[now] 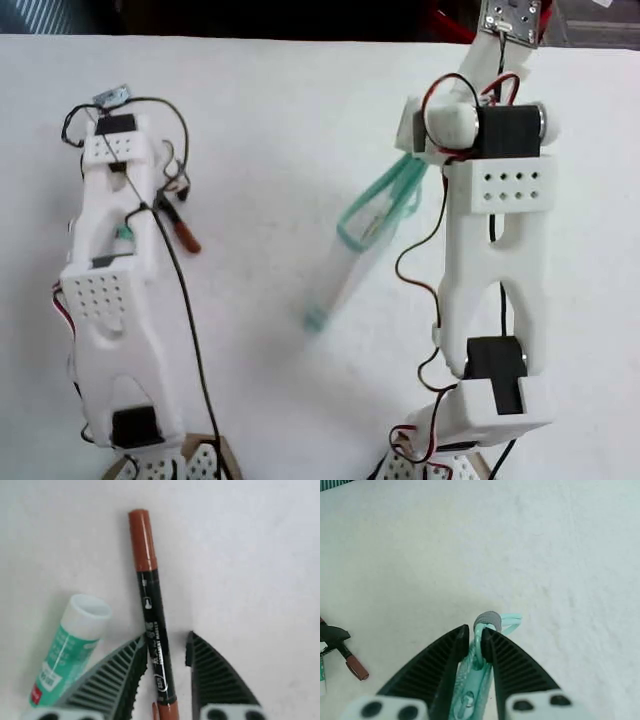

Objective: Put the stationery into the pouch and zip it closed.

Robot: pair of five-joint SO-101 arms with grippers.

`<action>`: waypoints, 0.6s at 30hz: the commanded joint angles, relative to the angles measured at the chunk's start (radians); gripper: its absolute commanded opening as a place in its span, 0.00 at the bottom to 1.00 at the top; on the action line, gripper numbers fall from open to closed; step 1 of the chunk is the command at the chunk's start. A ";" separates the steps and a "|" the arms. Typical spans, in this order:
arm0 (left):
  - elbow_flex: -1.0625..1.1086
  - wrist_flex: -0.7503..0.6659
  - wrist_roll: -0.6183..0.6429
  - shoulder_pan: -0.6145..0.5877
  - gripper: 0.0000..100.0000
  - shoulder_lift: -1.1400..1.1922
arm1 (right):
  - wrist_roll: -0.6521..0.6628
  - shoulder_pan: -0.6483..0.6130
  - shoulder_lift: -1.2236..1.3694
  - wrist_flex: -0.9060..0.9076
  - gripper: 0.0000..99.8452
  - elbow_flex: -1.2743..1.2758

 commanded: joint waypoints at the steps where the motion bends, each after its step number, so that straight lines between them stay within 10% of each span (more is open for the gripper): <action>1: -0.021 0.031 -0.002 0.007 0.07 -0.015 | 0.012 0.008 -0.021 0.007 0.02 0.003; 18: -0.397 0.399 -0.071 0.127 0.02 -0.168 | 0.012 0.027 -0.021 0.008 0.02 0.005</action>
